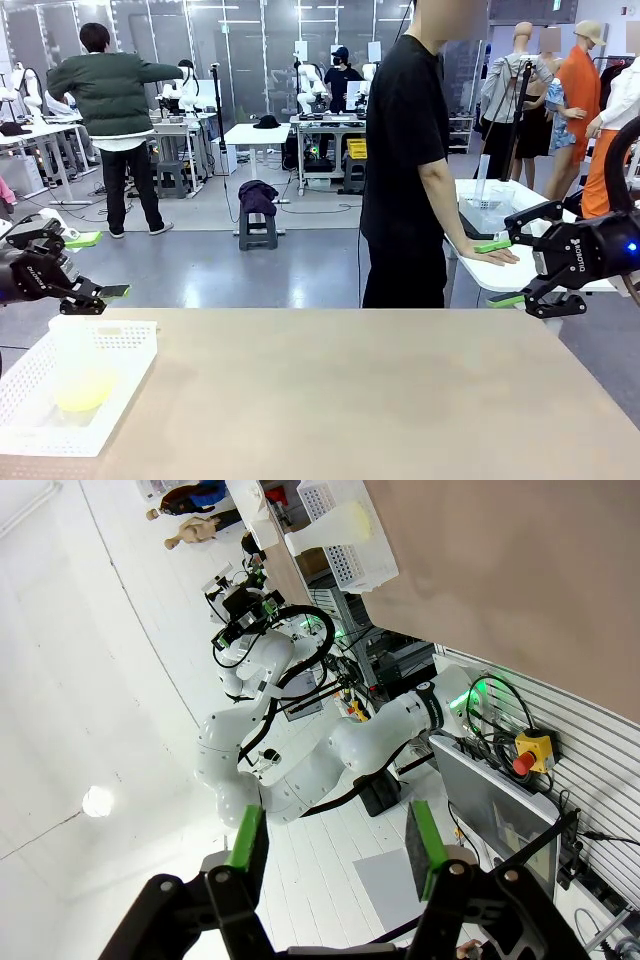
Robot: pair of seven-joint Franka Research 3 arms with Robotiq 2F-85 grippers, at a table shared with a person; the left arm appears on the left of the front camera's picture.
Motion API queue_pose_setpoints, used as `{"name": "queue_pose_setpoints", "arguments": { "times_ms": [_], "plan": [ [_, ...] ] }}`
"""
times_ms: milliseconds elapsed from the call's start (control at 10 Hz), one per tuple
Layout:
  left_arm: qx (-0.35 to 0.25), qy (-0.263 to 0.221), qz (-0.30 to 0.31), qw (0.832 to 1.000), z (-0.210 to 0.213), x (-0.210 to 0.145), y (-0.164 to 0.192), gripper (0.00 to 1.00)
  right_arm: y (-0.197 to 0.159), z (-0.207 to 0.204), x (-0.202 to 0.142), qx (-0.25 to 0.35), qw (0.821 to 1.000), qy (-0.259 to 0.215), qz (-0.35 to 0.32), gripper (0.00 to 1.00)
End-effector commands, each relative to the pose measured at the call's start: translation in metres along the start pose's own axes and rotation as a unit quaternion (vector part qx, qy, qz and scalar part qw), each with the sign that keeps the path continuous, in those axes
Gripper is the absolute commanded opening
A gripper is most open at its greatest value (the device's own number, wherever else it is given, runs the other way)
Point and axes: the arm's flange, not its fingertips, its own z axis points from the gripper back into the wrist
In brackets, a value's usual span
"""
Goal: Prepare the solutions needed for the experiment.
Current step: When the human places the Big flask in the center of the table, pick up the Big flask and place it in the left Organizing basket.
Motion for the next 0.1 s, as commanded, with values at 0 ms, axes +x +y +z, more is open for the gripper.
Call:
{"name": "queue_pose_setpoints", "arguments": {
  "times_ms": [0],
  "plan": [
    [-0.007, -0.001, -0.001, 1.0, -0.0008, -0.0015, -0.0008, 0.99, 0.001, 0.0006, -0.0013, 0.002, 1.0, 0.001, 0.003, 0.7]
  ]
}}
